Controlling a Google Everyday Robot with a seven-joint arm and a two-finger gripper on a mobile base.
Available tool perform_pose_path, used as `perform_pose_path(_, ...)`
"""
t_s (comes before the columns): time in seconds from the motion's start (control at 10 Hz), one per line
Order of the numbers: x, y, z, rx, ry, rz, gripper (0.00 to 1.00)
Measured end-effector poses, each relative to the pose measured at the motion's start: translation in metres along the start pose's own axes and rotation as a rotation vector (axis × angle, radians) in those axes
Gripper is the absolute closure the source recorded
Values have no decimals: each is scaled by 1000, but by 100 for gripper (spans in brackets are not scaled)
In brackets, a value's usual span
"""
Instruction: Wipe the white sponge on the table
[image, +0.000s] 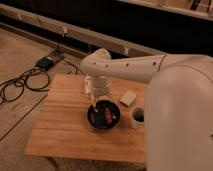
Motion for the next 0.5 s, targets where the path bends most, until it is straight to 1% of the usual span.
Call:
perform_pose_path(0.1, -5, -14, 6, 20, 2, -15, 35)
perform_pose_path(0.2, -11, -34, 13, 46, 4, -25, 35)
perform_pose_path(0.4, -20, -64, 23, 92, 6, -28, 35)
perform_pose_path(0.5, -22, -76, 26, 110, 6, -23, 35)
